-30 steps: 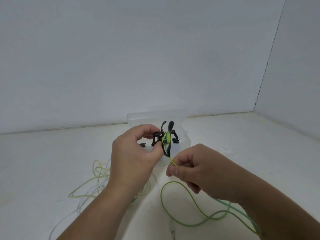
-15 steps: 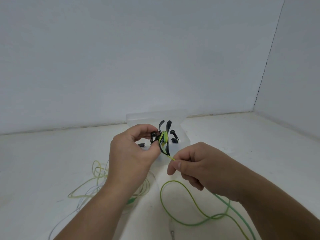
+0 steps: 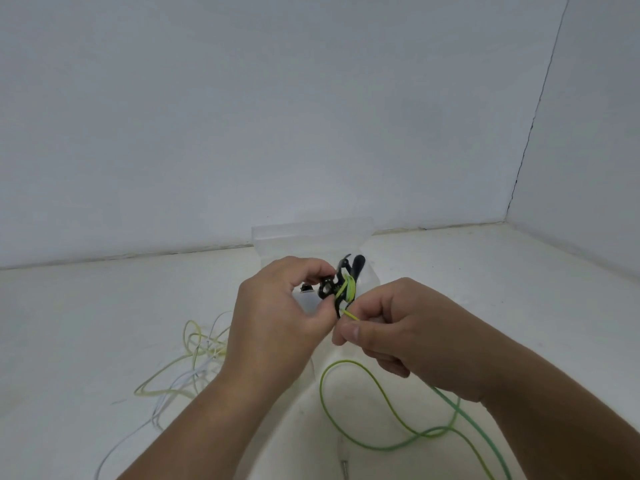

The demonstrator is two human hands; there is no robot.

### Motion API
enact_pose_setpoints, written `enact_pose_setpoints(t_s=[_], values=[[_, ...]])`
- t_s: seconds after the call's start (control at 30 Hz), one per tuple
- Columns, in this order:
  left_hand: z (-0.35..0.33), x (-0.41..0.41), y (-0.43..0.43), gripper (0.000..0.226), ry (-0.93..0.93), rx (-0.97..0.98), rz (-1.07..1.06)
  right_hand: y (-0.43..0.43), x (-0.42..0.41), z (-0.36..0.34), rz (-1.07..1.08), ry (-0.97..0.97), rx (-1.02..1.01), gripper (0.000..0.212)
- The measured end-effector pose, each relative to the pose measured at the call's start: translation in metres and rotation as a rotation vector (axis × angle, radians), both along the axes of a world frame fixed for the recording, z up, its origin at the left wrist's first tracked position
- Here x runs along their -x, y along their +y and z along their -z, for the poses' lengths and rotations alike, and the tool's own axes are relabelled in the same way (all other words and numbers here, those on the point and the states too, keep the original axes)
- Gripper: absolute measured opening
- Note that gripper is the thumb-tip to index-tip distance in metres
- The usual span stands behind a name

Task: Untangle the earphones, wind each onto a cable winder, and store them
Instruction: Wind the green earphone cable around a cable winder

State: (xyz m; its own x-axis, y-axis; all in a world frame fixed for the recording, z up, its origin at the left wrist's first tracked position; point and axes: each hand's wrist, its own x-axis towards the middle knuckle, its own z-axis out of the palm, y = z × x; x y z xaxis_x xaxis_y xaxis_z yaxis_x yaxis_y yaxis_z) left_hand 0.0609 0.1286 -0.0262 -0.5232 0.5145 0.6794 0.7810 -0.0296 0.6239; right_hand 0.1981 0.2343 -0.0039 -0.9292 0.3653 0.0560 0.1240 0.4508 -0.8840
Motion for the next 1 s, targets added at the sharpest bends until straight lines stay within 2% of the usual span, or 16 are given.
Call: enact_pose_setpoints(t_s=[0.17,0.3,0.43,0.57,0.63,0.73,0.9,1.0], values=[[0.001,0.004,0.0,0.033,0.111,0.062,-0.034,0.009,-0.006,-0.008,0.038,0.115,0.102,0.019],[0.001,0.006,0.0,0.032,0.164,0.117,-0.041,0.017,-0.011,-0.012,0.127,0.097,0.157,0.028],[0.001,0.005,-0.001,0.033,0.146,0.19,0.02,0.024,-0.013,-0.012,0.237,0.111,0.193,0.027],[0.0,-0.002,-0.002,0.03,-0.045,0.224,0.143,0.03,-0.01,-0.008,0.355,0.193,0.208,0.028],[-0.001,-0.003,-0.001,0.026,-0.184,0.19,0.217,0.034,-0.007,-0.004,0.442,0.214,0.132,0.026],[-0.002,-0.002,0.002,0.022,-0.351,0.111,0.323,0.038,-0.001,0.005,0.492,0.245,0.136,0.027],[-0.004,-0.003,0.003,0.023,-0.511,-0.021,0.423,0.037,0.006,0.013,0.534,0.239,0.081,0.033],[-0.004,-0.002,0.004,0.024,-0.552,-0.067,0.422,0.033,0.007,0.015,0.514,0.168,0.034,0.037]])
